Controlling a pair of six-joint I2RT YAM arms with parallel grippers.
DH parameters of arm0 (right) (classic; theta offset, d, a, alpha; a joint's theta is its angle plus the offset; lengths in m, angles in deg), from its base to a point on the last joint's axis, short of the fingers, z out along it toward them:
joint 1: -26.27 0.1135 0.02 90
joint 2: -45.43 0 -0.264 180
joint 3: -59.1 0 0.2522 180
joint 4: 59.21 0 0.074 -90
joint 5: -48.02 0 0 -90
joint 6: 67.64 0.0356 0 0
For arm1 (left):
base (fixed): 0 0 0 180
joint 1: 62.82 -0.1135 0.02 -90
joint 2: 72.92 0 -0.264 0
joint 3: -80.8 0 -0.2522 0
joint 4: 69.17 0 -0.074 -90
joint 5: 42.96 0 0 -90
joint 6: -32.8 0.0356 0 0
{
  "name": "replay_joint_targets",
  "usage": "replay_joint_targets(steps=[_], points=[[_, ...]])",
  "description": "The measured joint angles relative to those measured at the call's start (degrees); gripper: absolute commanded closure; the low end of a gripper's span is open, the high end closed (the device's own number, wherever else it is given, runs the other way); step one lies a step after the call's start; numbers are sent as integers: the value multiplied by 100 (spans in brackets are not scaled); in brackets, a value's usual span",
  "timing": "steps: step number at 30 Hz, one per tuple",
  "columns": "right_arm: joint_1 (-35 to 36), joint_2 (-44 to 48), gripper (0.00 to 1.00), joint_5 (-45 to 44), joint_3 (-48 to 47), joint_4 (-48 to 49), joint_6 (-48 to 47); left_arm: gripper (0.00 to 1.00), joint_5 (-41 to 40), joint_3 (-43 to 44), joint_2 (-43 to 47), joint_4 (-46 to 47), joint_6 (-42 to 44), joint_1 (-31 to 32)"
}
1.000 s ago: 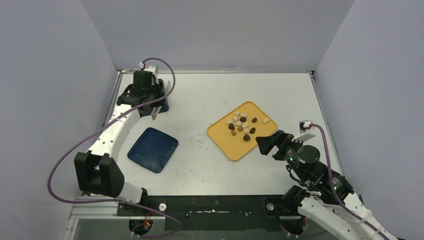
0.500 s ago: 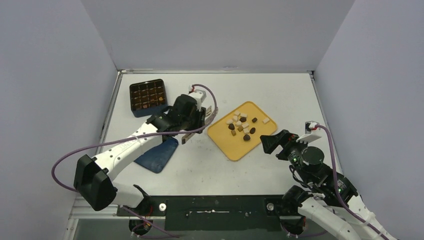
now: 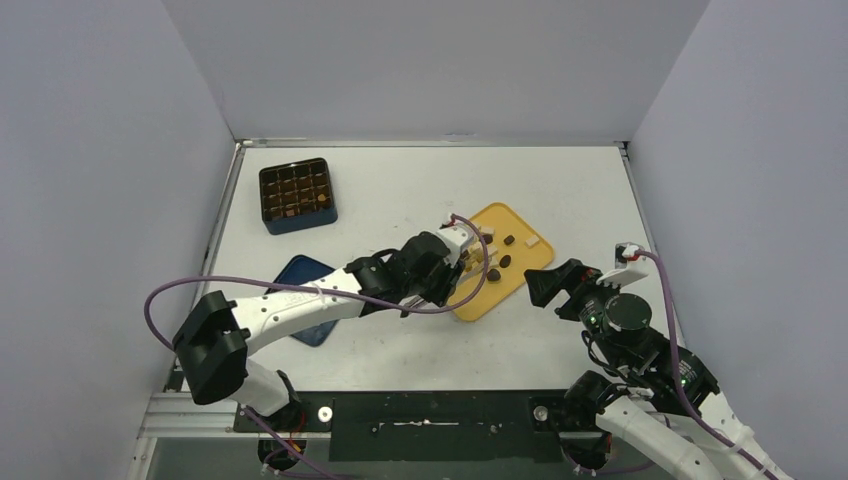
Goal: Pack the chocolate
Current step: Pick up the fake chocolate from the plate.
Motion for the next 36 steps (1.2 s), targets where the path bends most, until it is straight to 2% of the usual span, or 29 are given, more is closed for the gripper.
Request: replay_joint_targets(steps=[11,31,36], points=[[0,7,0,-92,-87,-87,0,61,-264,9,-859,284,531,514],[0,87,0,-131,-94,-173,2,60,-428,216,-1320,516,732,520],[0,151,0,-133,-94,-173,2,63,-479,221,-1333,573,734,520]])
